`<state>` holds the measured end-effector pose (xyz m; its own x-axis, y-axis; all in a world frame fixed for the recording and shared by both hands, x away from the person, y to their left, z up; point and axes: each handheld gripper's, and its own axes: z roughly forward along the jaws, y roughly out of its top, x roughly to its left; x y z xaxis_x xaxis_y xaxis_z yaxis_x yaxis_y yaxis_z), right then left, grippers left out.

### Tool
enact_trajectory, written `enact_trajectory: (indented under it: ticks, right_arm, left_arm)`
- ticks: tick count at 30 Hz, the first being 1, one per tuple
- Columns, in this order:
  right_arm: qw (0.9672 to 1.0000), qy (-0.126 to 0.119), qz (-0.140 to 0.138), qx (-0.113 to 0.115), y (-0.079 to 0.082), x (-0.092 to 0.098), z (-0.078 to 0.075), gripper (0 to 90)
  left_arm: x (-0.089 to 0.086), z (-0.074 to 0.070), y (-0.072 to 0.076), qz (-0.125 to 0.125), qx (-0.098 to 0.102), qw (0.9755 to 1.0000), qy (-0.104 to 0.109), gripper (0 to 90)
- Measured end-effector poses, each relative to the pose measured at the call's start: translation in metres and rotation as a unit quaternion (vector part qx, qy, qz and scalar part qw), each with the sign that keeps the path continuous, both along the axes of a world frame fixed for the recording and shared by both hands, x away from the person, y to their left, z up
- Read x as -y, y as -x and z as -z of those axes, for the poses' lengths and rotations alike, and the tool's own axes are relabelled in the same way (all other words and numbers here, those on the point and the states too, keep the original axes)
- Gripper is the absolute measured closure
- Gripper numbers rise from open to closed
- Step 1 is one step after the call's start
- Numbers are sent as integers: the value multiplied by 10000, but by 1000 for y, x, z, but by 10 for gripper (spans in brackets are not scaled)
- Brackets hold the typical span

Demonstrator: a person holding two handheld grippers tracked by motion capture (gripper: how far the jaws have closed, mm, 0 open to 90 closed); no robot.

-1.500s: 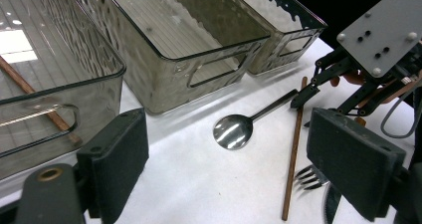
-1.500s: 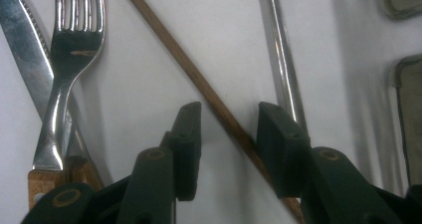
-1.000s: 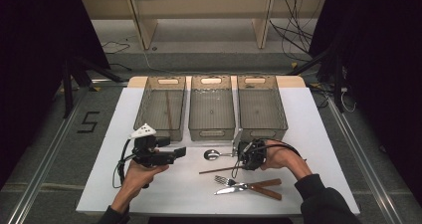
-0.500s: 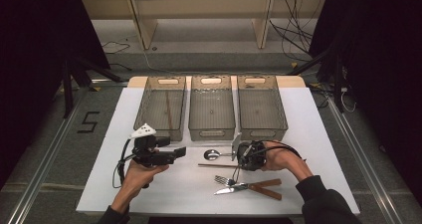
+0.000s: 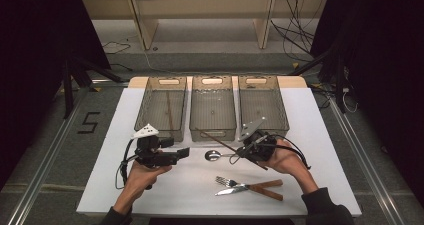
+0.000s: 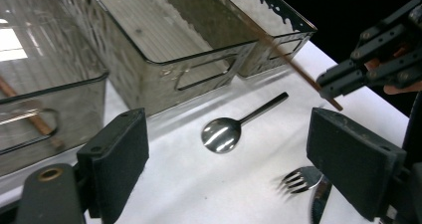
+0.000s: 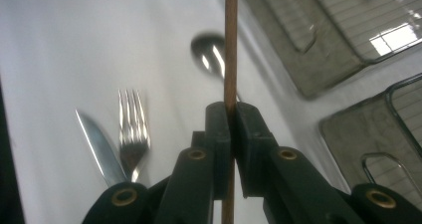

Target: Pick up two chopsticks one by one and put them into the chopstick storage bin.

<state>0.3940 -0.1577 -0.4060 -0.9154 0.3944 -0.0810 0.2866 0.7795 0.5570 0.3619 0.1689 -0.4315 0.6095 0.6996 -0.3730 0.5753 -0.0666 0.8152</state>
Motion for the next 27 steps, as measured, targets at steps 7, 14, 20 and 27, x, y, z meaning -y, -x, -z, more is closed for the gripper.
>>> enact_trajectory:
  ticks: [7,14,20,27]
  right_arm:
    - [9926,-967,678,-289,12,-5,-1,855]
    - [9856,-1356,911,-438,22,-12,2,855]
    - [9800,-1666,963,-500,31,-19,10,854]
    - [9799,-1744,854,-460,40,-31,12,854]
  left_arm:
    - [16,-2,0,131,-81,9999,44,175]
    - [29,-5,-2,180,-138,9996,173,202]
    - [38,-8,-3,235,-144,9991,329,236]
    - [48,-6,-4,470,-376,9958,684,305]
